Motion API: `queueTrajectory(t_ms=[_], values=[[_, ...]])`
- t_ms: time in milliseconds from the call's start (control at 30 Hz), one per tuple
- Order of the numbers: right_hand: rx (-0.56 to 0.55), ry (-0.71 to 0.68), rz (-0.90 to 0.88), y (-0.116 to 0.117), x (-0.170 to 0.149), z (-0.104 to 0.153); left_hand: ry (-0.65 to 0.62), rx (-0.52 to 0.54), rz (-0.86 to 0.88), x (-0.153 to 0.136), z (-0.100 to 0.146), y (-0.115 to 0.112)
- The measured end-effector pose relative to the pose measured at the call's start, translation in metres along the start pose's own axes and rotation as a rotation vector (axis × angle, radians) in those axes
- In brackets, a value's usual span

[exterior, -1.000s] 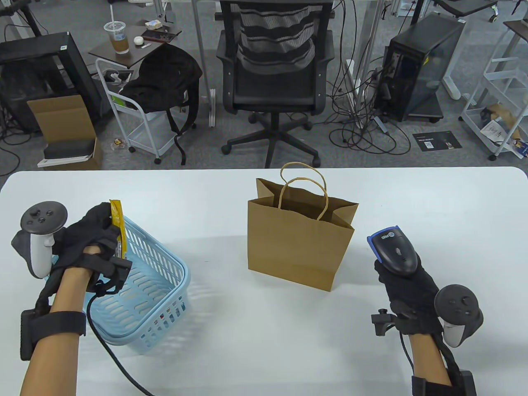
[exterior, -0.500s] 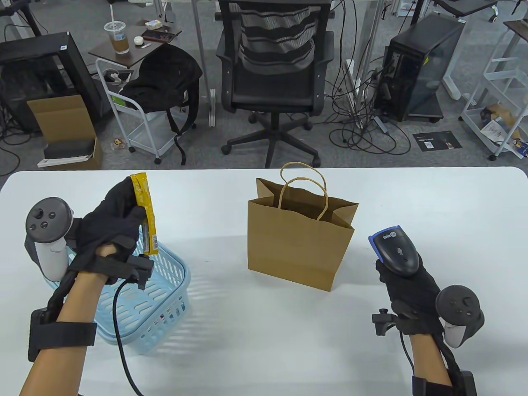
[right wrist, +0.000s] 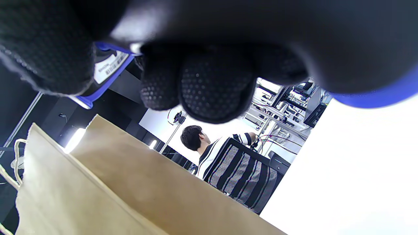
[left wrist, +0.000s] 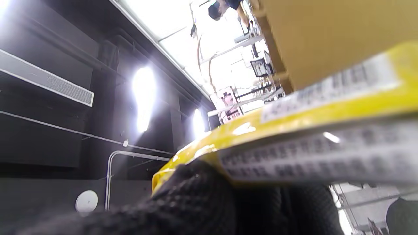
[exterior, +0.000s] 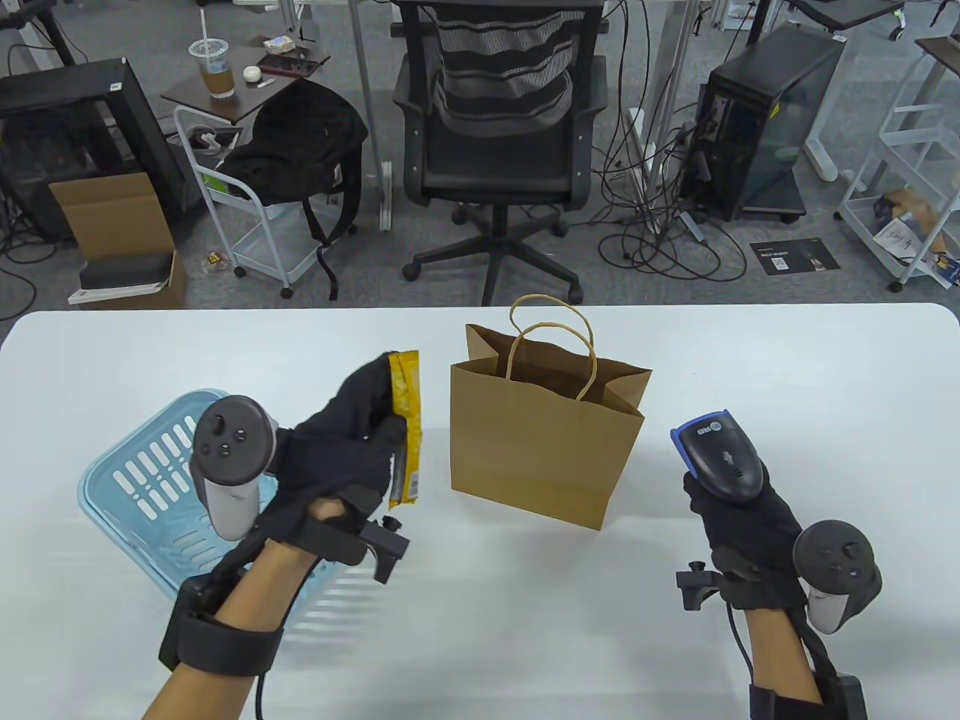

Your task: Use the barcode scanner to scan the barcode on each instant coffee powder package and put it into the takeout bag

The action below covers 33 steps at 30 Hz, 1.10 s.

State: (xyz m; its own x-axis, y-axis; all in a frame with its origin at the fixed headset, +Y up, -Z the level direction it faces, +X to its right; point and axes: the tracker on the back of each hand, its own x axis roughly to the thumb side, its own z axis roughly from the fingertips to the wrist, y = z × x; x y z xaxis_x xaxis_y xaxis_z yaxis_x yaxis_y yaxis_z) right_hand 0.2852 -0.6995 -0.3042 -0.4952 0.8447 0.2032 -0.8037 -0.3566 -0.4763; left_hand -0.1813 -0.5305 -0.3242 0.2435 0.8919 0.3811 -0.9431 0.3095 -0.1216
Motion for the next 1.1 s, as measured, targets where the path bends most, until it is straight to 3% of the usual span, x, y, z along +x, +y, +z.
queueTrajectory(t_ms=[233,433,600,700,1100], values=[[-0.001,-0.006,-0.004,0.0,0.0,0.001,0.026,0.0,0.063,-0.038,0.014,-0.059],[0.0,-0.013,-0.006,0.0,0.001,0.001,0.065,0.064,0.115,-0.081,0.032,-0.085],[0.007,-0.039,-0.01,0.001,0.006,0.003,0.15,0.084,0.191,-0.122,0.044,-0.092],[0.014,-0.071,-0.012,0.003,0.014,0.005,0.203,0.113,0.336,-0.137,0.051,-0.09],[0.092,-0.218,0.012,0.021,0.045,0.019,0.244,0.102,0.549,-0.155,0.055,-0.087]])
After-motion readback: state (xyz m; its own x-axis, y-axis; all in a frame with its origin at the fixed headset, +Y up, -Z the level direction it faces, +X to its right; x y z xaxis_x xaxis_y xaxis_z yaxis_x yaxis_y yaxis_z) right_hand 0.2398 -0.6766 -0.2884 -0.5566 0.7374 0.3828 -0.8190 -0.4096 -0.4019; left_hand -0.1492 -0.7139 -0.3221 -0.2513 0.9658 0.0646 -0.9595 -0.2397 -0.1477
